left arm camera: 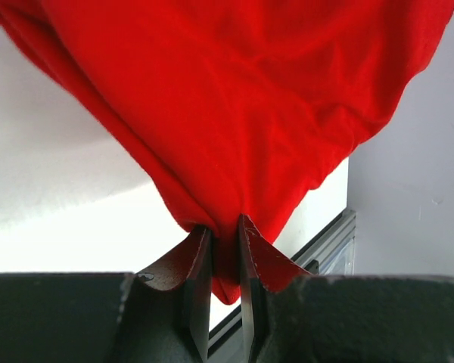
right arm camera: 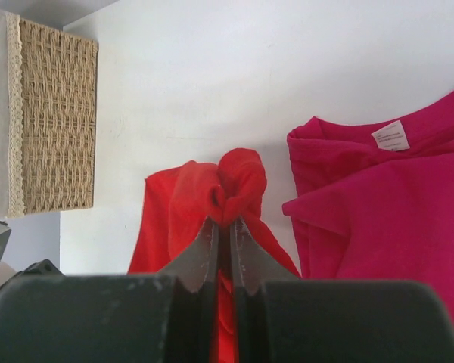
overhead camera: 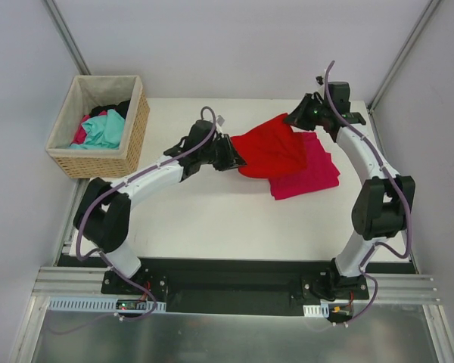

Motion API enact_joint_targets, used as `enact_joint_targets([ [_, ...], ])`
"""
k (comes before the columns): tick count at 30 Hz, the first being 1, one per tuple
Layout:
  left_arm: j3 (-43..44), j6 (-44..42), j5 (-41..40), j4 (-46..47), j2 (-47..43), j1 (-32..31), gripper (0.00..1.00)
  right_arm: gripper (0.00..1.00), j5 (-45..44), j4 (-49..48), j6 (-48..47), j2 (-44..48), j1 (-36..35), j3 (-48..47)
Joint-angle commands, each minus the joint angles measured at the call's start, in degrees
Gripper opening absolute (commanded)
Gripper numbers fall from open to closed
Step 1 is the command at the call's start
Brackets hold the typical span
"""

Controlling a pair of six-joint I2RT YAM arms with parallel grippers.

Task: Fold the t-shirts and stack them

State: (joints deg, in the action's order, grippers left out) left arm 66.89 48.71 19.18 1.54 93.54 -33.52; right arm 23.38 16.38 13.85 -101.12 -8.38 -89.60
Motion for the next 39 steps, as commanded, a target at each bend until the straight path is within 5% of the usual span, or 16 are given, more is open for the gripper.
enact_joint_targets([
  [1, 7.19, -0.10, 0.07, 2.94, 4.09, -2.86, 0.00, 0.01, 1.58, -1.35, -0.14, 4.09, 1.61, -2.68],
  [13, 20.02, -1.42, 0.95, 2.85, 14.21, -4.28, 0.00, 0.01, 3.70, -1.53, 1.36, 3.39, 7.41, -4.88],
  [39, 31.02, -2.56, 3.41, 2.94, 26.96, -6.83, 0.00, 0.01, 5.45, -4.51, 2.85, 1.81, 15.15, -2.69],
])
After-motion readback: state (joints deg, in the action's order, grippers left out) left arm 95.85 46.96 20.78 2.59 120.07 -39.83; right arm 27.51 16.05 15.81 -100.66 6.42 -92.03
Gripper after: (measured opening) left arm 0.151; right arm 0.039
